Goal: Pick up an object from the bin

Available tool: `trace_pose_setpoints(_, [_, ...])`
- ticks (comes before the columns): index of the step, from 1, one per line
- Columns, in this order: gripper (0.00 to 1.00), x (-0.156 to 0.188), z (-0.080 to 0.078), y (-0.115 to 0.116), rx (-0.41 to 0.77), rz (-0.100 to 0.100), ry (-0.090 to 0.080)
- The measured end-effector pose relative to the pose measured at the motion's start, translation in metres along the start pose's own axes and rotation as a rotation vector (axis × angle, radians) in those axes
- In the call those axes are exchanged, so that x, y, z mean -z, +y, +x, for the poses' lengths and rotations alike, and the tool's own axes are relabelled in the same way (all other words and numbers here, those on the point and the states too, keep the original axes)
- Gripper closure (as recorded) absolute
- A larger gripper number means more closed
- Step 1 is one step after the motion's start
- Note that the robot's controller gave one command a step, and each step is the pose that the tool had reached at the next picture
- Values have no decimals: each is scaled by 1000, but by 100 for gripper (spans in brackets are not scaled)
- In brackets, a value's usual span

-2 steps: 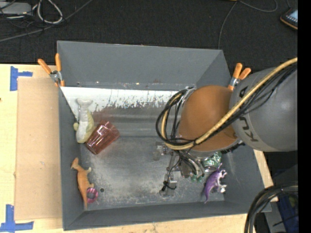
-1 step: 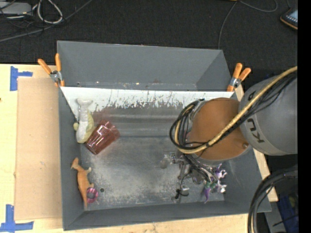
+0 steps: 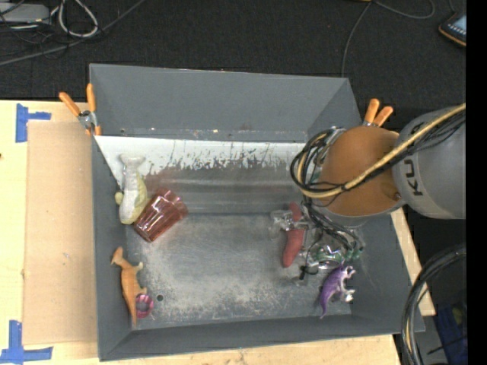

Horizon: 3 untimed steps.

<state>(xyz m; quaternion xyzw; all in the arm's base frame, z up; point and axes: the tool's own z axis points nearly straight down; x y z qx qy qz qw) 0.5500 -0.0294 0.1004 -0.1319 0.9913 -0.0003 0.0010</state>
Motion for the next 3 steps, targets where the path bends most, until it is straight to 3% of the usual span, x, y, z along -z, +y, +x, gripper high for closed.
trace_pose_setpoints(1, [0, 8, -2, -1, 131, -4, 10])
trace_pose_setpoints(2, [0, -13, -37, -30, 320, 1, 1])
trace_pose_setpoints(3, [100, -31, -68, -15, 684, -10, 9])
